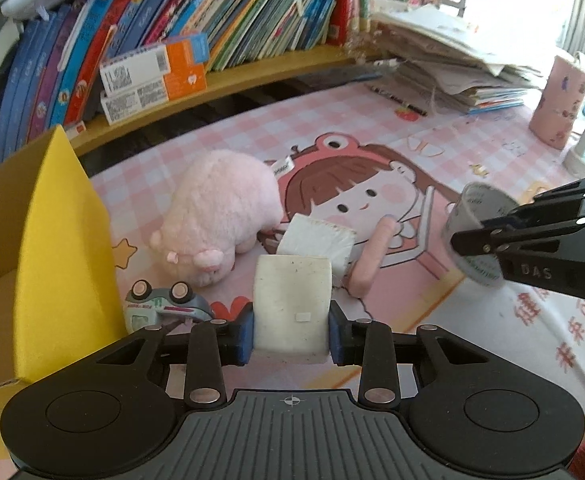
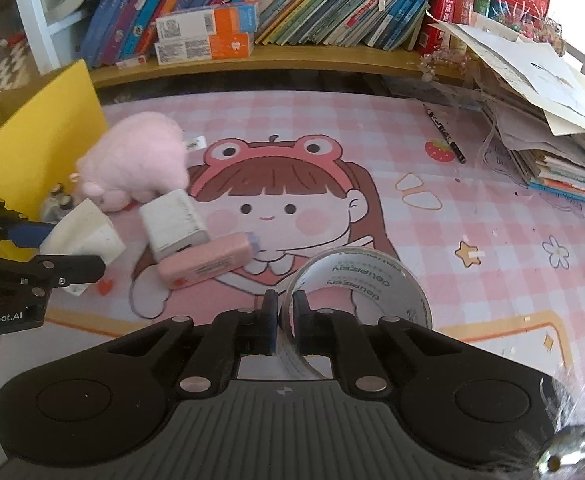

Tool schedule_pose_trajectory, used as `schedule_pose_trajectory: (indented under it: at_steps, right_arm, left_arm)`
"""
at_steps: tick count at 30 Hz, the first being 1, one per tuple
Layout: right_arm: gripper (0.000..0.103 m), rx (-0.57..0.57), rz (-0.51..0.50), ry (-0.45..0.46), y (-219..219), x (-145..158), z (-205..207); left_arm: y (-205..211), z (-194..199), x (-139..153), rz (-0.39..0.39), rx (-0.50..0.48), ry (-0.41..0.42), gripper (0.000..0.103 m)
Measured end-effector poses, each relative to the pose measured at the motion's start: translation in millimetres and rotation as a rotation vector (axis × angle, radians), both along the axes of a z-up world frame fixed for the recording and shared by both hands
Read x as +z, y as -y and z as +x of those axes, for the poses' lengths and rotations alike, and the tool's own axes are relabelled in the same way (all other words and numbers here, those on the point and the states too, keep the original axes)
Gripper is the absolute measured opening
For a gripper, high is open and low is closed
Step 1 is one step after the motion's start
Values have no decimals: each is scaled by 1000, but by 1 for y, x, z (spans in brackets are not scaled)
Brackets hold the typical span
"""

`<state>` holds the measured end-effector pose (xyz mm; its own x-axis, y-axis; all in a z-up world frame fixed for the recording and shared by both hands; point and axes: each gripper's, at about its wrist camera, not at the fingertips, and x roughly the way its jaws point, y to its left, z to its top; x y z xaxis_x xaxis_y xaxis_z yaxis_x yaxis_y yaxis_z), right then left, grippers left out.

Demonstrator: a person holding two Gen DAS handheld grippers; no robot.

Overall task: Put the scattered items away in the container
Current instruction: 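Lift and carry the white block with left tool while right tool carries the tape roll to the yellow box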

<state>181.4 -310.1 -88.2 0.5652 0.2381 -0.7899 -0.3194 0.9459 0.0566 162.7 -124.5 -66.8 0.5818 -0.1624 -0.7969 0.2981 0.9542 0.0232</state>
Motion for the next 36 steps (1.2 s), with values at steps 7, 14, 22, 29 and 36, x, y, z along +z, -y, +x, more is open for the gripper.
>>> schedule_pose_trajectory:
  at_steps: [7, 14, 22, 29, 36]
  right_arm:
    - [7, -6, 20, 22, -2, 15, -26]
    - [7, -6, 21, 44, -9, 28, -49]
    - [7, -22, 19, 64, -20, 39, -72]
    - [8, -39, 20, 76, -38, 45, -93]
    - [8, -49, 12, 87, -61, 50, -111]
  left_arm:
    - [-5, -23, 21, -31, -21, 48, 33]
    - [-9, -45, 36, -57, -48, 92, 33]
    - [-19, -66, 48, -70, -90, 126, 33]
    - [-35, -84, 57, -73, -122, 147, 33]
    - [-56, -102, 63, -80, -136, 162, 33]
